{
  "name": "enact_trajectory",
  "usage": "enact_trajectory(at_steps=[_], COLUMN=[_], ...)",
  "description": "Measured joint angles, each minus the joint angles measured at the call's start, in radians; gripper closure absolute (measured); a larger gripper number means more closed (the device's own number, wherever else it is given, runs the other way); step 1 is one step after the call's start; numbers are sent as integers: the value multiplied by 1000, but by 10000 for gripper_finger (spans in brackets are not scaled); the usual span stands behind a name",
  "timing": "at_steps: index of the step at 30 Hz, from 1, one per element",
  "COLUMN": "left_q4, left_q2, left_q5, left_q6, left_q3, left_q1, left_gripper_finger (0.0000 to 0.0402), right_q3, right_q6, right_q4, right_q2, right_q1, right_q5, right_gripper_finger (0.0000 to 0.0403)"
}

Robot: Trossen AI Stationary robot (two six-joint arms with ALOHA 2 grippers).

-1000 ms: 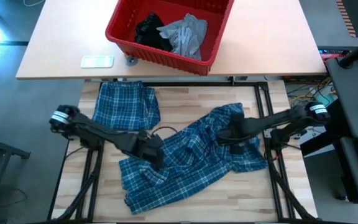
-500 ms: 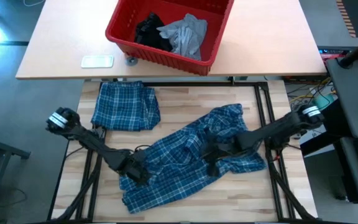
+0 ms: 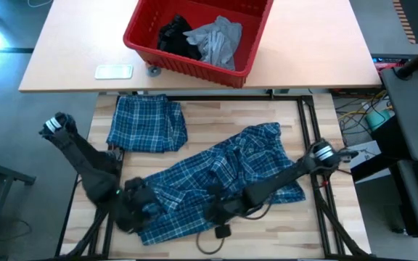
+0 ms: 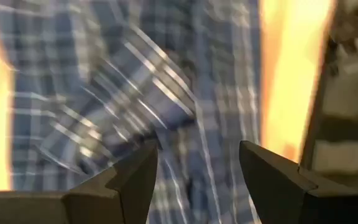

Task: Fold Laundry from Bin
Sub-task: Fold the blue patterned long sleeve shirt

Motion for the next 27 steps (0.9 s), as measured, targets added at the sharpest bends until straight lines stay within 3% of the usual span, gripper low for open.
enact_trajectory(at_steps=[6,11,18,27], left_q4=[68,113,295,325], left_q2=[112,219,256,257], left_q5=[-12,1,13,-4], left_q6=[-96,-96,-68,-80], left_q3=[-92,-128,-129,-120], left_q1=[-183,-218,-219,-197], left_gripper_finger=[190,190,191,191], right_q3=[203,324,413,409], right_q6=[136,220,257,251], right_q4=[-190,-345,-425,-464], right_q2=[94,121,135,135], right_q1=[-3,-2,-1,-3], right_q5=[147,174,173,173], right_gripper_finger=[281,251,241,254])
